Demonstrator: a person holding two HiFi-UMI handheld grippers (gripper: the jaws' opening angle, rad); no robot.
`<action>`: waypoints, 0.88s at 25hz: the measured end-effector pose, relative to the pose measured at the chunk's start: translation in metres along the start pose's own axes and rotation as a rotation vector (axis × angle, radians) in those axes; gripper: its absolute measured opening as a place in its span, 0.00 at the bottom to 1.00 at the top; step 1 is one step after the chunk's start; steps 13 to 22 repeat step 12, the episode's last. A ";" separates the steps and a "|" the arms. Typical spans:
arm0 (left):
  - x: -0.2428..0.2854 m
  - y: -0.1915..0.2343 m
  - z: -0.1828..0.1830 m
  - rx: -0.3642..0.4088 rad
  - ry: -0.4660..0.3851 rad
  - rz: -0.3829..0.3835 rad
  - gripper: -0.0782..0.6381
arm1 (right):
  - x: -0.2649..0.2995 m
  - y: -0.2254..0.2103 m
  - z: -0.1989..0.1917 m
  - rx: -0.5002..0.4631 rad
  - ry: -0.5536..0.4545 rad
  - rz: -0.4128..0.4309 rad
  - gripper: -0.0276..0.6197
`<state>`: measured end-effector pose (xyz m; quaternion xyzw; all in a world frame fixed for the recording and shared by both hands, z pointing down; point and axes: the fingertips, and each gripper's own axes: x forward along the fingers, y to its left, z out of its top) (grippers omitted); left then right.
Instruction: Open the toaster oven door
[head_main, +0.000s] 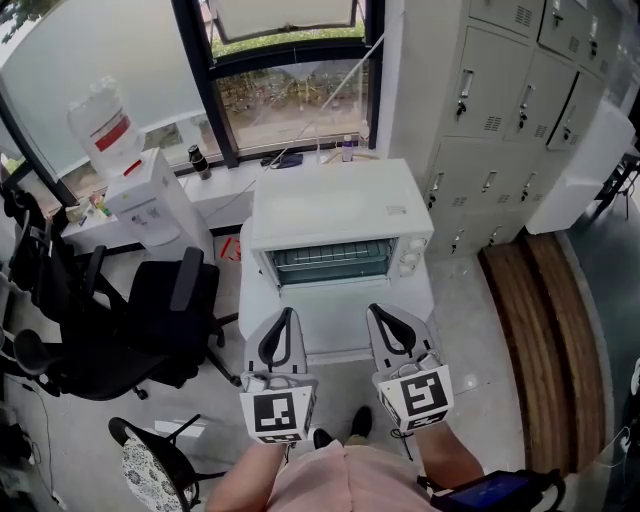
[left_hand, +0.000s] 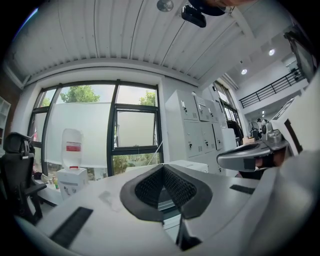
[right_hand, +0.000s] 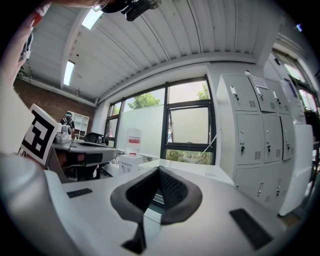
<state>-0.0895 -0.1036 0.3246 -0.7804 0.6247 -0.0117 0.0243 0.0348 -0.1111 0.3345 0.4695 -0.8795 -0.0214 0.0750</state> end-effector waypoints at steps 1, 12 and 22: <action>-0.001 0.000 0.000 0.007 0.002 -0.001 0.13 | 0.000 0.001 0.000 0.000 0.000 -0.001 0.05; -0.004 0.003 -0.006 0.041 0.018 -0.002 0.13 | 0.000 0.003 0.000 0.008 -0.012 -0.003 0.04; -0.004 0.003 -0.006 0.041 0.018 -0.002 0.13 | 0.000 0.003 0.000 0.008 -0.012 -0.003 0.04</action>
